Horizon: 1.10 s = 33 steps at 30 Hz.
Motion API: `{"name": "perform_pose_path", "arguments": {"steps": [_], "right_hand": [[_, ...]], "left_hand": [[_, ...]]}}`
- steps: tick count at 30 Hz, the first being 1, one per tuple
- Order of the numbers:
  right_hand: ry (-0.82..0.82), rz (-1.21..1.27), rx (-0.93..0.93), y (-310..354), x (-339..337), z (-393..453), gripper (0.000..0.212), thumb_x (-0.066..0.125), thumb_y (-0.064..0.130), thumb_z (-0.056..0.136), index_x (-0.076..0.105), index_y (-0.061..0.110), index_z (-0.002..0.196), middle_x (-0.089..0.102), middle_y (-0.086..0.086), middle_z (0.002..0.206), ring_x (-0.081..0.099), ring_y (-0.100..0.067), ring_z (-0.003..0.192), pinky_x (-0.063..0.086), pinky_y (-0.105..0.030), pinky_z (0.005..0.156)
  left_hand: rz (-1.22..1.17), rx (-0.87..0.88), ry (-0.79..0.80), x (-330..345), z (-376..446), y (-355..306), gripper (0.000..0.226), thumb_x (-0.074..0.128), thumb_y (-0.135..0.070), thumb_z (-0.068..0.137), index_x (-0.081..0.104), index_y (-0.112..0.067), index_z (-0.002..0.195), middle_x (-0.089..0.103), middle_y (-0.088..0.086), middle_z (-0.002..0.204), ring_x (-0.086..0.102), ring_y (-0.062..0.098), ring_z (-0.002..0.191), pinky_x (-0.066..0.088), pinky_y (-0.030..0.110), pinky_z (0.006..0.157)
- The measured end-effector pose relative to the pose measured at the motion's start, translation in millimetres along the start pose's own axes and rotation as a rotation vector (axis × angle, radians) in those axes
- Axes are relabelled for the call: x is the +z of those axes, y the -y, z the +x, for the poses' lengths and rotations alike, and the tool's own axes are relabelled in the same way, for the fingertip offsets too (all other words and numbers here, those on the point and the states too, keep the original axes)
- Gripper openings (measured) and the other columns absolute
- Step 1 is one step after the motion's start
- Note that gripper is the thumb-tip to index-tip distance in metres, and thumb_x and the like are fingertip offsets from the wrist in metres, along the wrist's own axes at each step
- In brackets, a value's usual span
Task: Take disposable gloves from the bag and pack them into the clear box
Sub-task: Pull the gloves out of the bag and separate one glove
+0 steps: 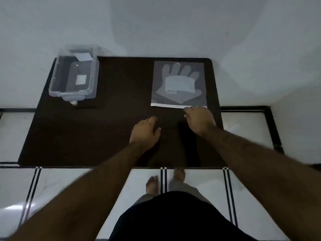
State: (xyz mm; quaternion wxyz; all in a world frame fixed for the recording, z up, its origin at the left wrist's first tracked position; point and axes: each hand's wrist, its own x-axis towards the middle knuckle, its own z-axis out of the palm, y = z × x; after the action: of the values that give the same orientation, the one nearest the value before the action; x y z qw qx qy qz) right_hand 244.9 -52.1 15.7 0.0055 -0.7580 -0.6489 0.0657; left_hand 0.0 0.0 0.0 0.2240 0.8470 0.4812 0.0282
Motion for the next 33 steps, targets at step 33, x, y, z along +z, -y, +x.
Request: {"name": "perform_pose_path", "arguments": {"steps": [33], "right_hand": [[0.337, -0.377, -0.684, -40.6, 27.4, 129.5, 0.026, 0.06, 0.02, 0.106, 0.064, 0.002, 0.124, 0.069, -0.018, 0.116, 0.07, -0.03, 0.101, 0.058, -0.042, 0.087]], "left_hand": [[0.111, -0.147, -0.005, 42.5, 119.4, -29.8, 0.043, 0.059, -0.022, 0.104, 0.062, -0.016, 0.146, 0.064, 0.006, 0.145, 0.059, 0.03, 0.129, 0.051, 0.047, 0.104]]}}
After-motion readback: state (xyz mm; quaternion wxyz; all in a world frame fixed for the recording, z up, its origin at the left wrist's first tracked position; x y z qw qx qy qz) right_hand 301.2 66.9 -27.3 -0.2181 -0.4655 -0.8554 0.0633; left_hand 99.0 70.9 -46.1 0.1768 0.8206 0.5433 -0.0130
